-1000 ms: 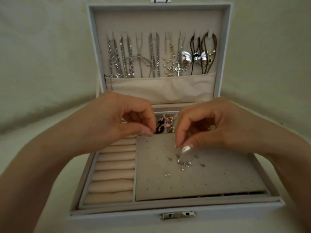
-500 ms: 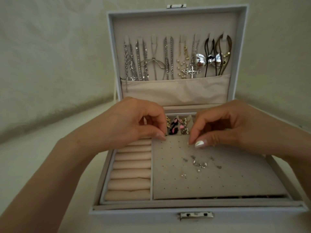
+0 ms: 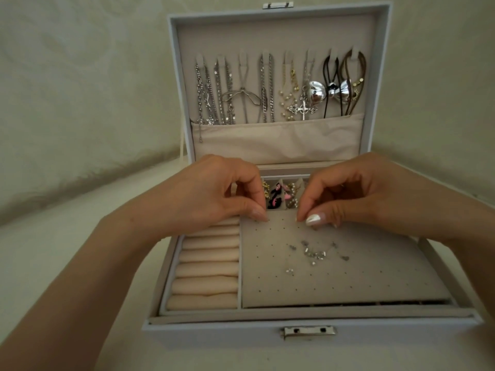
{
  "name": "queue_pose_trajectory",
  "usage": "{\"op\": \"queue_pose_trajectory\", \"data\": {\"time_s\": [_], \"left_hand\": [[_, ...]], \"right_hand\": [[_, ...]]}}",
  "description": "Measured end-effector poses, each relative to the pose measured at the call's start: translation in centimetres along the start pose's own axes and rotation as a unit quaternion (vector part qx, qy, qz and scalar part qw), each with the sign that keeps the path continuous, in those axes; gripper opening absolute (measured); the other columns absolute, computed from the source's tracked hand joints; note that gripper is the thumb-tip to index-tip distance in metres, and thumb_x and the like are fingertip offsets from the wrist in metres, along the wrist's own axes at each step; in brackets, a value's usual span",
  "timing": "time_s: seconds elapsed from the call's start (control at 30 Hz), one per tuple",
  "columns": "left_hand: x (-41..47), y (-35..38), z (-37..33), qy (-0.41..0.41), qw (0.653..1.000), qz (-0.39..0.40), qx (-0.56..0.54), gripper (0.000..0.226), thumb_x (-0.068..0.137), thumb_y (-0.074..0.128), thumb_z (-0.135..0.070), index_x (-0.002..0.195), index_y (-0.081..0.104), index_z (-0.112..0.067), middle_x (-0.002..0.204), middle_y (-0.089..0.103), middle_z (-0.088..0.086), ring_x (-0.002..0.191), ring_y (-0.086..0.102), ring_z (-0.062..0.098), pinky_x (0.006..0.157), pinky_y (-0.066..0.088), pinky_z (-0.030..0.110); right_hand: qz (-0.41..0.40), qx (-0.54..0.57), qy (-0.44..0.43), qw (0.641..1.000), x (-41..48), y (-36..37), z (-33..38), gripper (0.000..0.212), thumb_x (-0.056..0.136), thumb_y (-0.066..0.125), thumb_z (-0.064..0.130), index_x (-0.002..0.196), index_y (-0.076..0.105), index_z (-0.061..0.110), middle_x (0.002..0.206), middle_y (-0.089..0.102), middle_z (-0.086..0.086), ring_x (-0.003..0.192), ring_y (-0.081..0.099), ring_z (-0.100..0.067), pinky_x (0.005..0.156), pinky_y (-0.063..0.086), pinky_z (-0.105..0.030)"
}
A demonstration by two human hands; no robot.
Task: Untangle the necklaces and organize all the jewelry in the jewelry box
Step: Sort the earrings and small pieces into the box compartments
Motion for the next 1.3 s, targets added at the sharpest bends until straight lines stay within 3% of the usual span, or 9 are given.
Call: {"op": "queue_pose_trajectory", "data": {"time_s": [0.1,0.33,0.4,0.5,0.7,0.83,0.97,1.13,1.3], "left_hand": [[-0.1,0.0,-0.1,0.007,1.0,0.0,0.024,0.015,0.063,0.066,-0.043,0.068,0.064,-0.029,0.074,0.063,-0.014,0.073,0.059,0.005,0.069,0.048,0.024],[0.0,-0.1,-0.2,0.022,0.998,-0.002,0.056,0.019,0.064,0.071,-0.043,0.069,0.065,-0.026,0.071,0.059,-0.015,0.073,0.057,0.006,0.07,0.047,0.03],[-0.1,-0.1,-0.2,0.038,0.997,0.005,0.064,0.02,0.064,0.078,-0.041,0.068,0.066,-0.026,0.073,0.061,-0.015,0.076,0.058,0.007,0.071,0.047,0.03],[-0.2,-0.2,-0.4,0.05,0.996,0.012,0.075,0.011,0.065,0.071,-0.037,0.068,0.068,-0.027,0.077,0.062,-0.015,0.08,0.059,0.009,0.072,0.046,0.031],[-0.4,-0.6,-0.4,0.055,0.996,0.027,0.069,0.012,0.068,0.07,-0.034,0.076,0.074,-0.025,0.078,0.065,-0.014,0.075,0.063,0.008,0.069,0.049,0.027],[-0.2,-0.4,-0.4,0.046,0.996,0.023,0.066,0.007,0.069,0.068,-0.03,0.074,0.07,-0.028,0.076,0.064,-0.018,0.074,0.061,0.004,0.065,0.045,0.014],[-0.1,0.0,-0.2,0.042,0.996,0.025,0.072,0.004,0.069,0.068,-0.03,0.073,0.066,-0.029,0.074,0.063,-0.018,0.072,0.06,0.003,0.063,0.041,0.009],[-0.3,-0.2,-0.3,0.048,0.993,0.018,0.103,0.015,0.068,0.067,-0.041,0.077,0.063,-0.029,0.078,0.062,-0.02,0.075,0.06,0.003,0.066,0.046,0.019],[-0.9,-0.6,-1.0,0.066,0.985,0.024,0.159,0.026,0.073,0.053,-0.055,0.077,0.067,-0.033,0.079,0.059,-0.015,0.077,0.06,0.004,0.065,0.051,0.036]], "right_hand": [[0.002,-0.002,0.0,1.0,0.0,0.0,0.0,0.013,0.067,0.07,0.025,0.077,0.075,0.017,0.074,0.071,-0.006,0.065,0.062,-0.017,0.062,0.05,-0.018],[0.009,-0.013,-0.001,1.0,0.0,0.1,0.0,0.013,0.066,0.071,0.026,0.076,0.074,0.019,0.078,0.071,-0.005,0.073,0.063,-0.028,0.066,0.051,-0.024],[0.017,-0.016,-0.003,1.0,-0.1,0.2,-0.1,0.013,0.066,0.072,0.025,0.077,0.075,0.019,0.077,0.071,-0.001,0.07,0.063,-0.021,0.066,0.05,-0.021],[0.026,-0.02,-0.01,0.999,-0.1,0.5,0.0,0.013,0.068,0.073,0.023,0.08,0.076,0.019,0.078,0.071,0.005,0.071,0.064,-0.006,0.068,0.05,-0.016],[0.026,-0.062,-0.032,0.997,0.1,1.0,0.5,0.014,0.073,0.072,0.031,0.085,0.075,0.024,0.079,0.067,0.004,0.071,0.061,-0.022,0.069,0.051,-0.044],[0.042,-0.072,-0.029,0.996,0.4,1.6,0.8,0.016,0.069,0.077,0.033,0.081,0.075,0.023,0.073,0.063,0.002,0.063,0.056,-0.015,0.061,0.049,-0.036],[0.038,-0.107,-0.028,0.993,0.5,1.9,0.9,0.012,0.067,0.082,0.025,0.075,0.074,0.022,0.071,0.062,0.004,0.057,0.052,-0.009,0.055,0.044,-0.022],[0.027,-0.136,-0.03,0.99,0.6,1.9,0.8,0.011,0.069,0.081,0.028,0.072,0.072,0.024,0.073,0.062,0.009,0.062,0.055,-0.009,0.058,0.043,-0.02],[0.032,-0.136,-0.041,0.989,0.5,2.0,0.9,0.009,0.071,0.08,0.025,0.072,0.071,0.025,0.071,0.06,0.013,0.063,0.055,-0.008,0.057,0.042,-0.015]]}}
Point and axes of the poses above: each hand's wrist, its own x-axis towards the middle knuckle, its own y-axis out of the palm, z = x × y, the point moved 6 cm from there along x, towards the middle knuckle
